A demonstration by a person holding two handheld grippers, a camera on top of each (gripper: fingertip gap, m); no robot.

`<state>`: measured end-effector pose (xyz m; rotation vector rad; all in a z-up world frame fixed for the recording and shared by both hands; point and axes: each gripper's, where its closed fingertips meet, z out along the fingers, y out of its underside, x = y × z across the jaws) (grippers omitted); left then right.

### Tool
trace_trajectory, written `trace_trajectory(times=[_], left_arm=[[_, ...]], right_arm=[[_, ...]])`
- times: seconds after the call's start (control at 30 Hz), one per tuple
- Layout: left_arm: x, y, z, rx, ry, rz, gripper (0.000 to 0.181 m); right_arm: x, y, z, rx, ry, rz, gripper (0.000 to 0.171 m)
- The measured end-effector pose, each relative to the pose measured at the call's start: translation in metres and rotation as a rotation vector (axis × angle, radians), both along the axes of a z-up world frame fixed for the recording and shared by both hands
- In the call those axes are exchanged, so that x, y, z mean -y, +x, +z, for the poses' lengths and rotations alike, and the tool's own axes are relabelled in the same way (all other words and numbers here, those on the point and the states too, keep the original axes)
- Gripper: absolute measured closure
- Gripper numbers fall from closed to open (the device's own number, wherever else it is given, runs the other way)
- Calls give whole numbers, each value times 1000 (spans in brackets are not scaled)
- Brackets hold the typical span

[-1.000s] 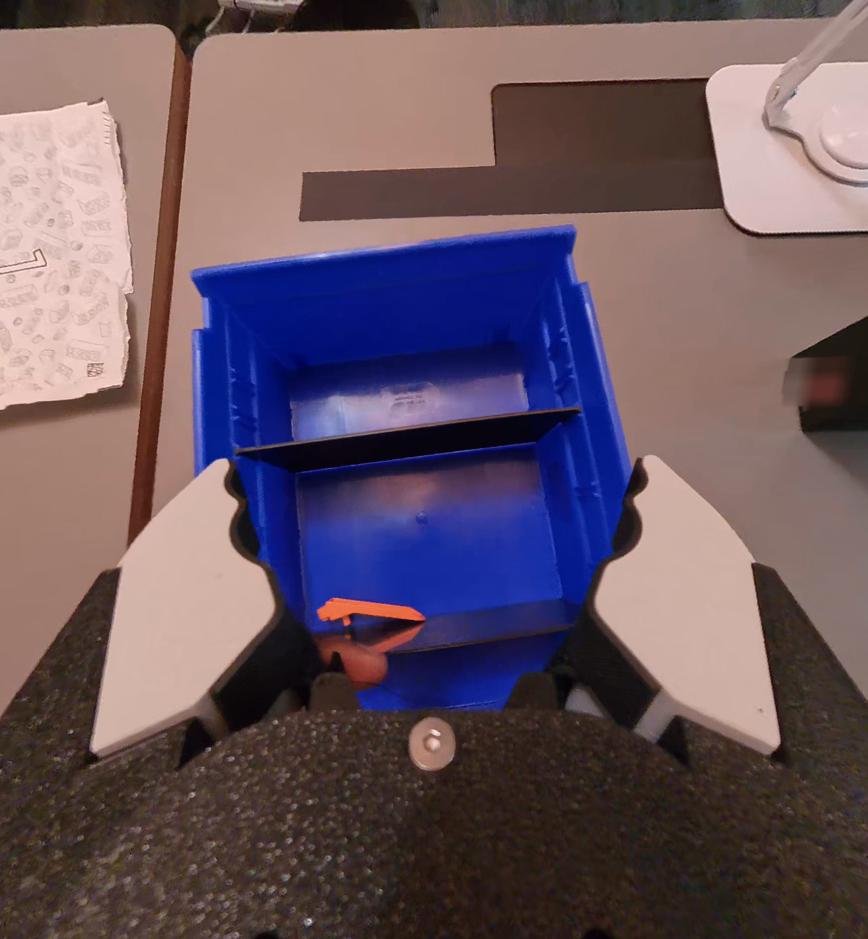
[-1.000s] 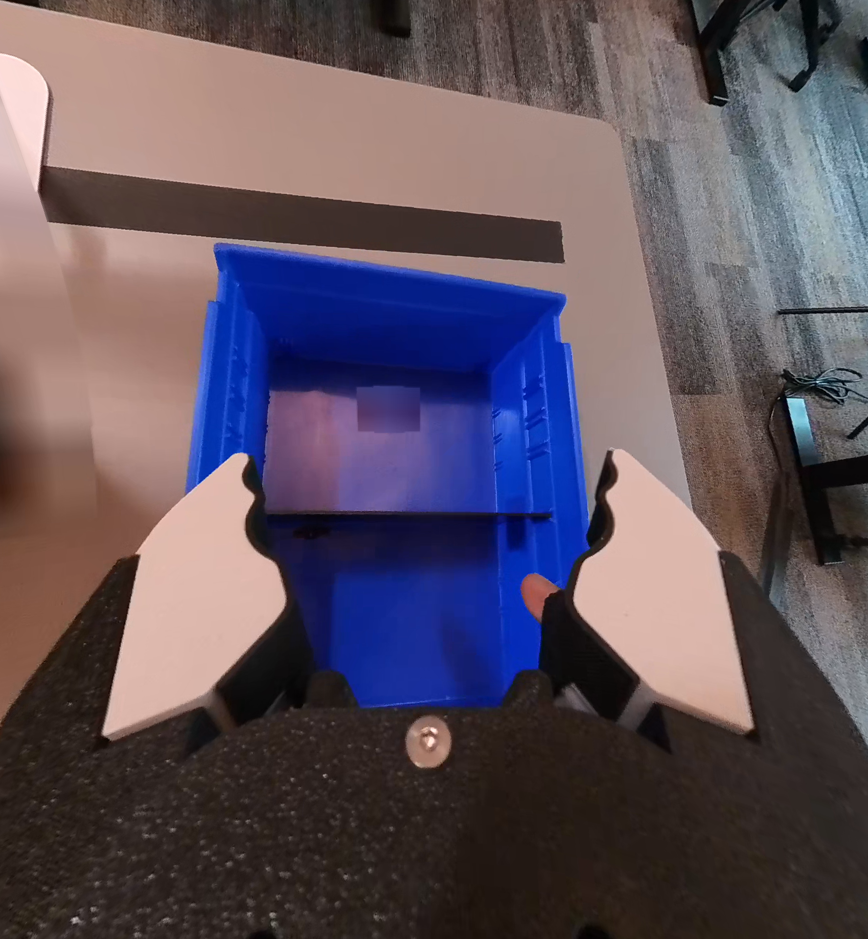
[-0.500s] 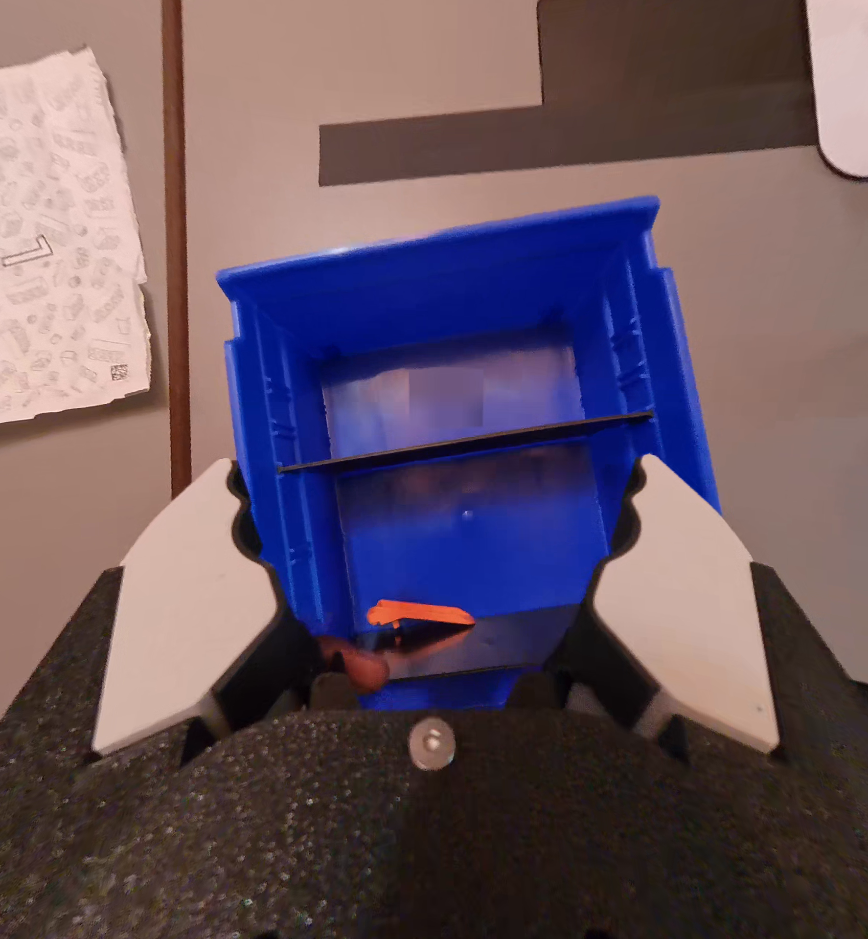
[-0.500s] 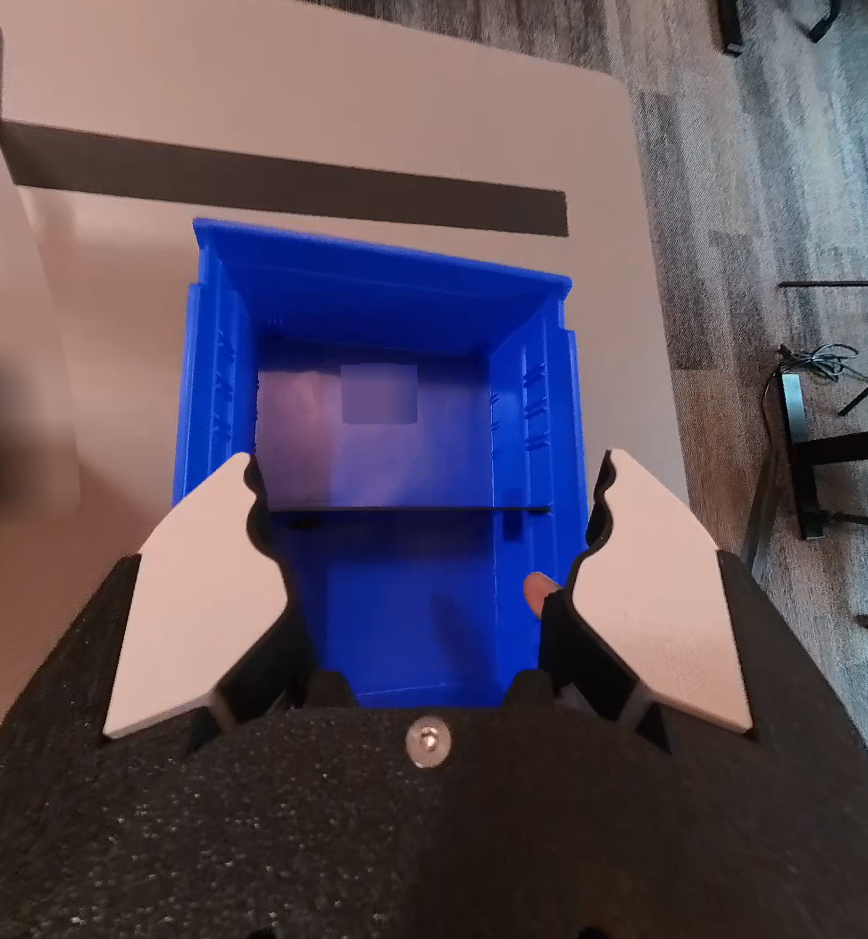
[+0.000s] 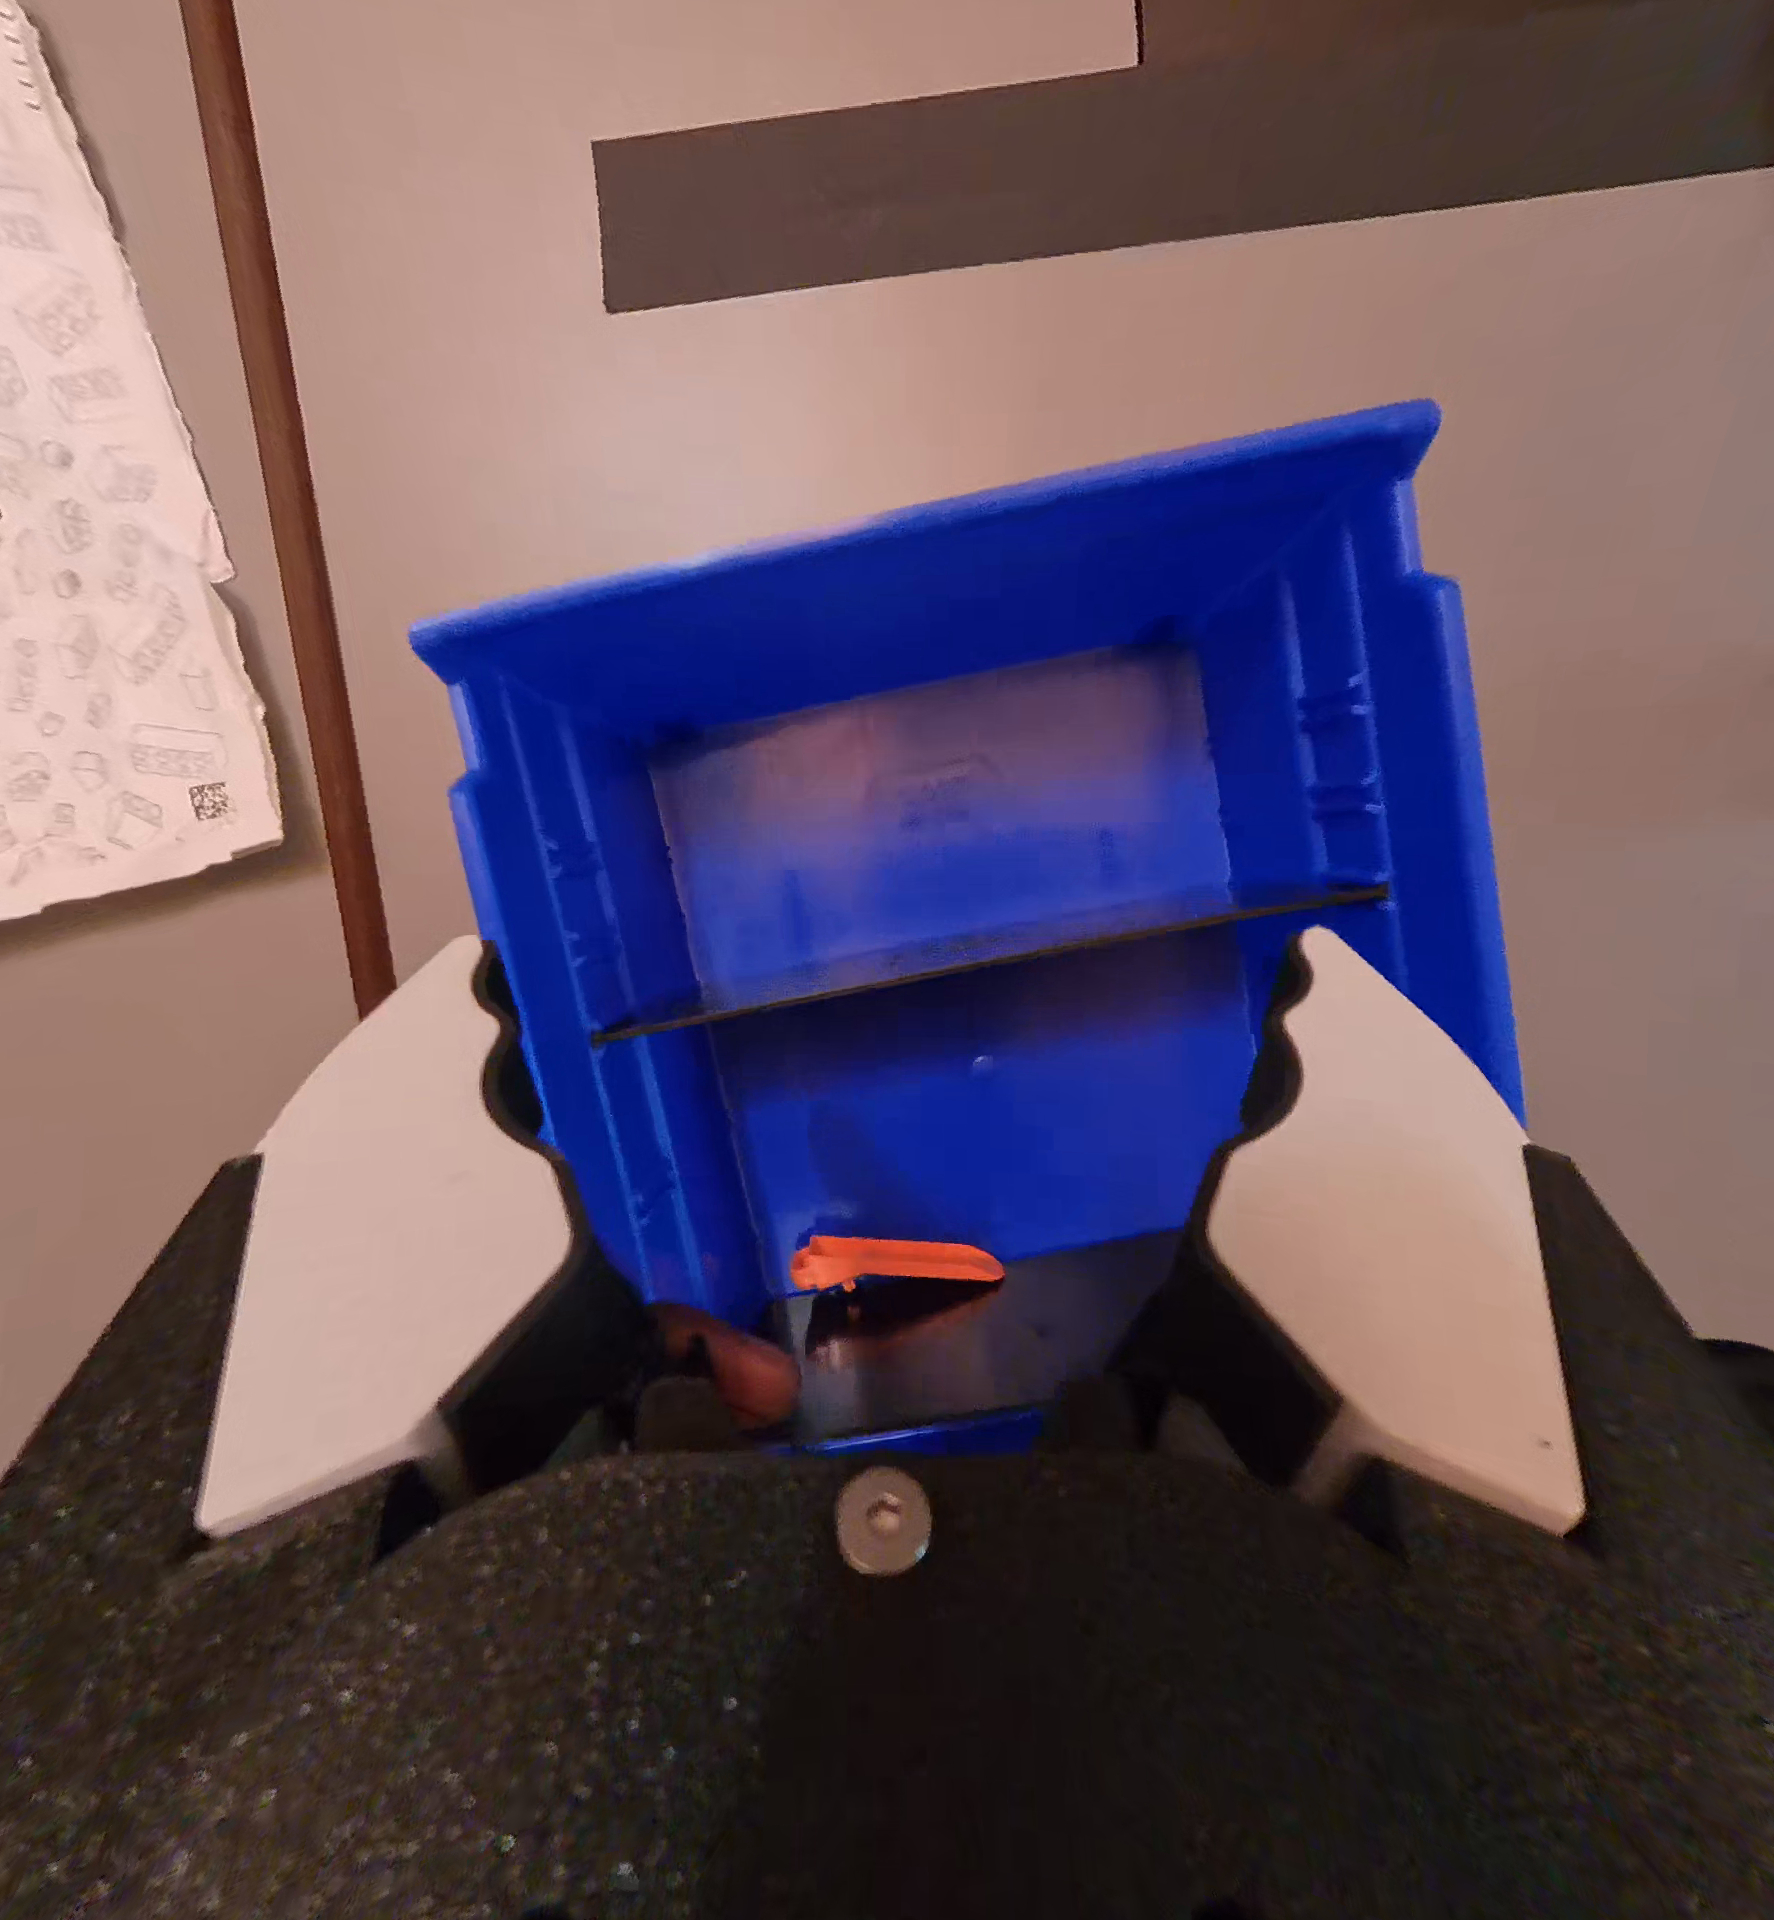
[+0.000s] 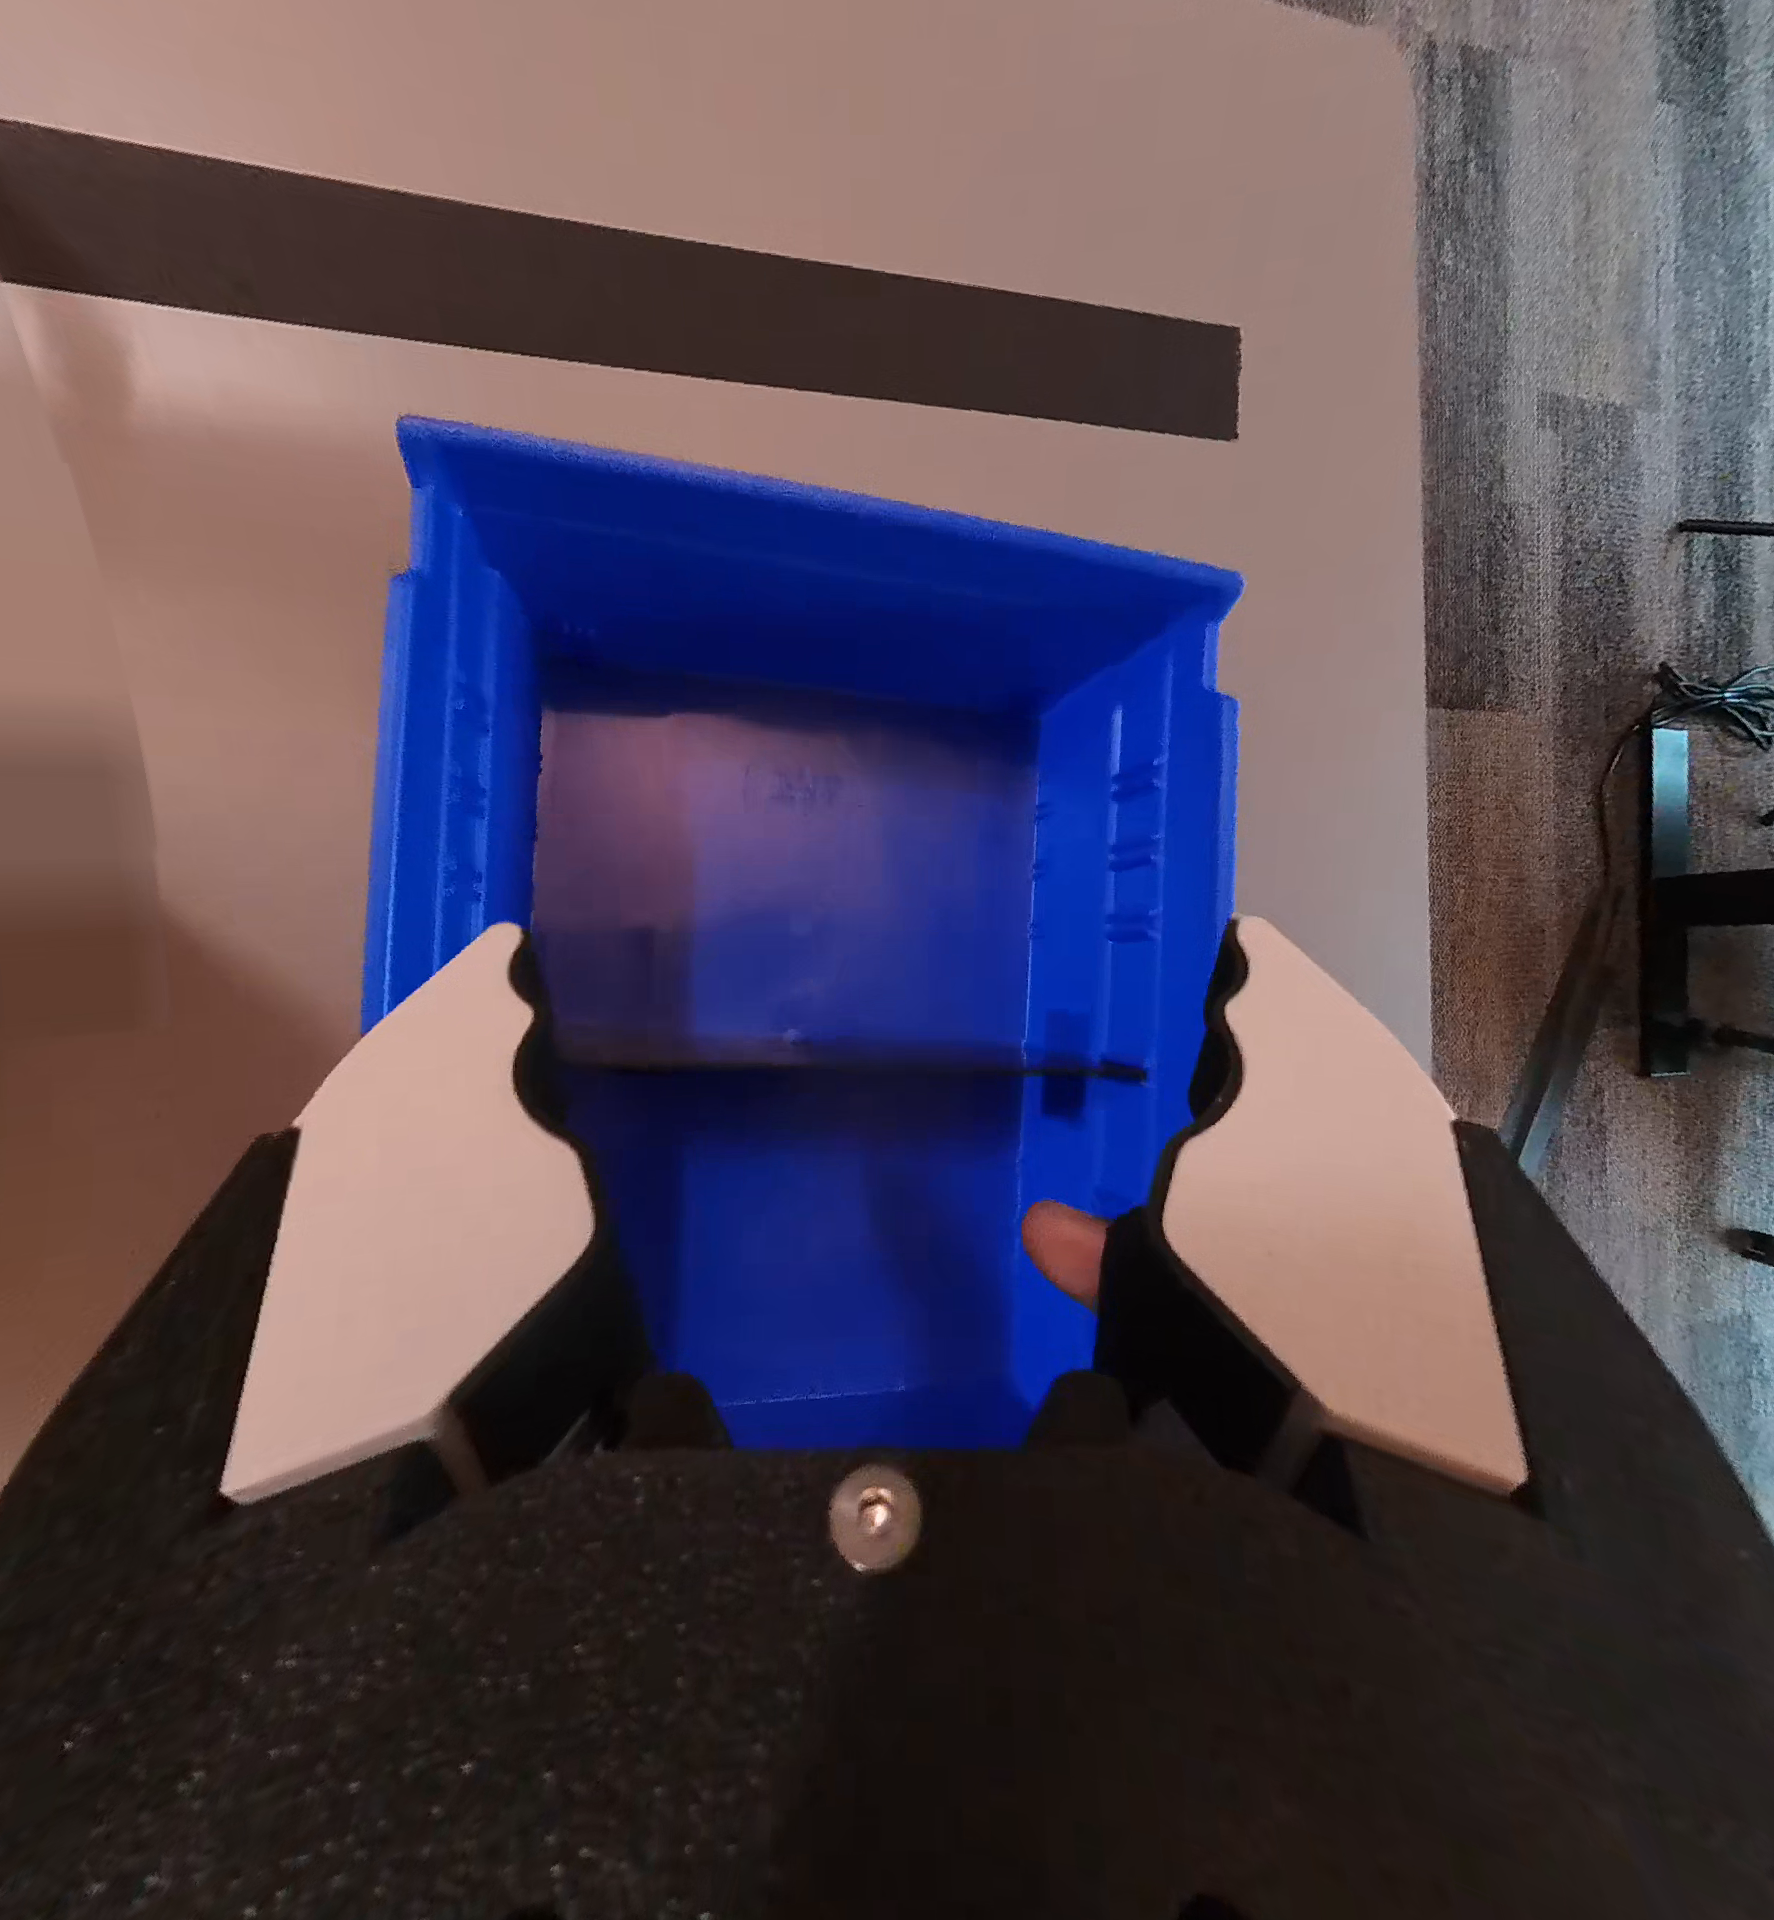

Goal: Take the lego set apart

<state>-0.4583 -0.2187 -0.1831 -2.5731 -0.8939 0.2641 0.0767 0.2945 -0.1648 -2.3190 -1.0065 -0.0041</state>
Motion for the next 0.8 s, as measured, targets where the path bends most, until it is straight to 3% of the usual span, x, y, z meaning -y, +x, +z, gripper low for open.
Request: trace_trajectory(times=[0.4,0.8], left_arm=[[-12,-14,-9,1,-79,10,45],[2,20,6,15,17,12,40]], right_arm=[[-13,-2,-22,66,-70,-17,57],[11,16,-11,46,-80,-14,49]])
